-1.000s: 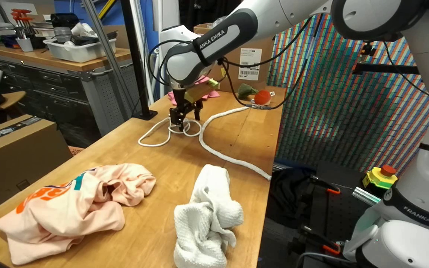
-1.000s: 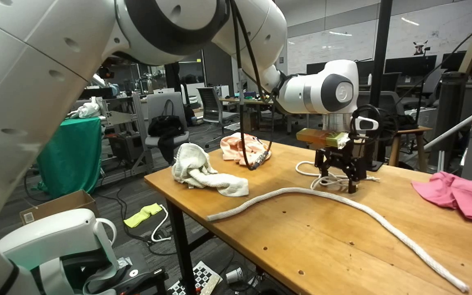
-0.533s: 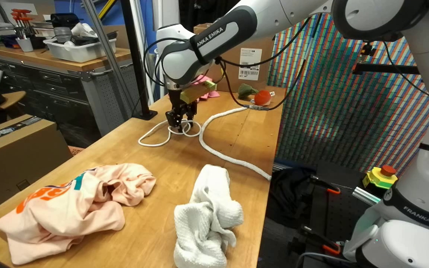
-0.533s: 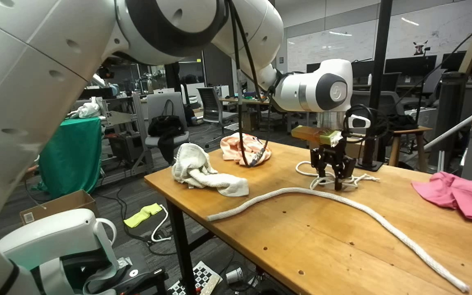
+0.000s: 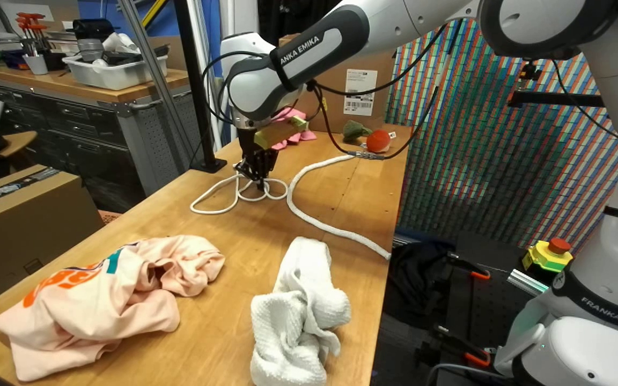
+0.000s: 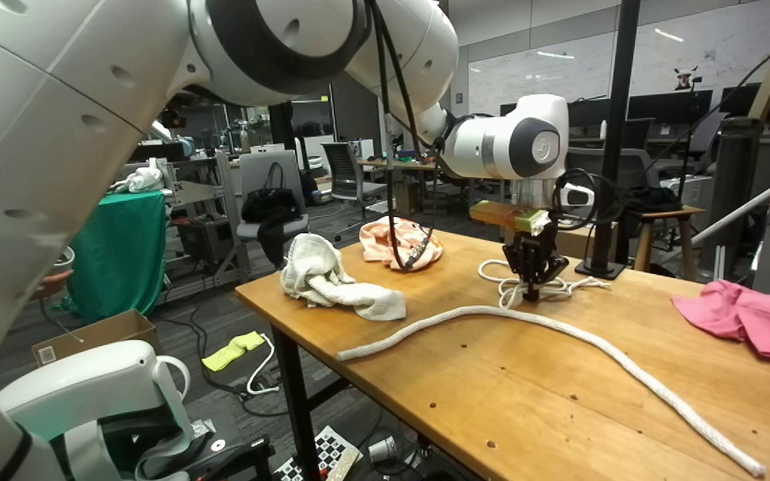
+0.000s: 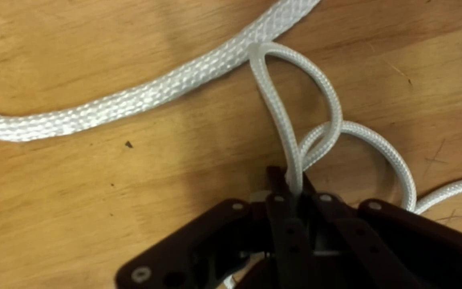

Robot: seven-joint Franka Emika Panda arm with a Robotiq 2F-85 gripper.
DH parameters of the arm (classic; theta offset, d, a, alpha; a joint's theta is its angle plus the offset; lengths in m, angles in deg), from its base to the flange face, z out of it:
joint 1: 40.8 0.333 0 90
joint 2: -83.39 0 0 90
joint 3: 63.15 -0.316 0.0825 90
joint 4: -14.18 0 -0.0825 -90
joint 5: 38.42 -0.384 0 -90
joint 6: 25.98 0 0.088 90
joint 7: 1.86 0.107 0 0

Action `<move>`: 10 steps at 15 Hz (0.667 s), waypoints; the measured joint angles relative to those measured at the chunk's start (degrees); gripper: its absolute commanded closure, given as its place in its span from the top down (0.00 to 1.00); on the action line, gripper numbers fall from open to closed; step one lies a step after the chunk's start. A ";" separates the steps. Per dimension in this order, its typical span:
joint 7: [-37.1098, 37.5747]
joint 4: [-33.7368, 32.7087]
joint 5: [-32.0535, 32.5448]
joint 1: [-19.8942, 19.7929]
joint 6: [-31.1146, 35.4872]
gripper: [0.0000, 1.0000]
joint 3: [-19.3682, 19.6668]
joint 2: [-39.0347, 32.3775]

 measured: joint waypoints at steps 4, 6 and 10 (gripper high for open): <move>0.60 -0.58 0.00 0.18 0.19 0.12 0.01 -0.40; 1.24 -1.58 0.02 0.51 0.69 0.11 0.06 -1.06; 3.27 -4.24 0.59 1.73 3.01 0.11 0.61 -2.77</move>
